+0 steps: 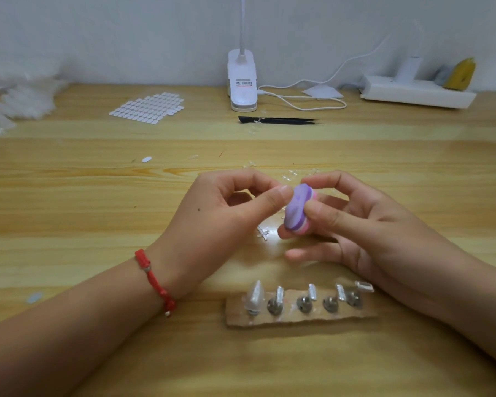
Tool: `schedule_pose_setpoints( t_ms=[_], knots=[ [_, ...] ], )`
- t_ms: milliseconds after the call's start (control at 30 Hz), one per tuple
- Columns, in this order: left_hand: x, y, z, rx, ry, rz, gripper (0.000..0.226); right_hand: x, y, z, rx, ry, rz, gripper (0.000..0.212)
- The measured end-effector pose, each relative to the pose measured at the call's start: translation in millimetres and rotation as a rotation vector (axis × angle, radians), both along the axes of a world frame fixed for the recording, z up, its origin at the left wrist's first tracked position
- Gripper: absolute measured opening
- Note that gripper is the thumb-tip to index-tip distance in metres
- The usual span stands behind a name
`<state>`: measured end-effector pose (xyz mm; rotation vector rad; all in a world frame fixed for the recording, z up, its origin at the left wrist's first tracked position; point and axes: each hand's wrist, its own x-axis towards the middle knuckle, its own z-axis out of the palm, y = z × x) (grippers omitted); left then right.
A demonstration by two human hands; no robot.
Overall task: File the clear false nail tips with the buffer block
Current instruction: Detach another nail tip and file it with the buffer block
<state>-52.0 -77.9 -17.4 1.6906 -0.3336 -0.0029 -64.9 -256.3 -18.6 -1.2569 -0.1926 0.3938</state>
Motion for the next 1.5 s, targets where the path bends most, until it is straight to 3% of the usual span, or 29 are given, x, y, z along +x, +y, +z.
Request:
schedule_pose_setpoints(
  t_ms=[600, 1500],
  knots=[
    [3.9, 1.8, -2.4, -0.054, 0.029, 0.029, 0.022, 1.8, -1.3, -3.0, 0.003, -0.027, 0.025, 0.024],
    [0.6, 1.8, -2.3, -0.007, -0.002, -0.013, 0.017, 3.2, -3.4, -4.6, 0.029, -0.014, 0.01, 0.03]
  ],
)
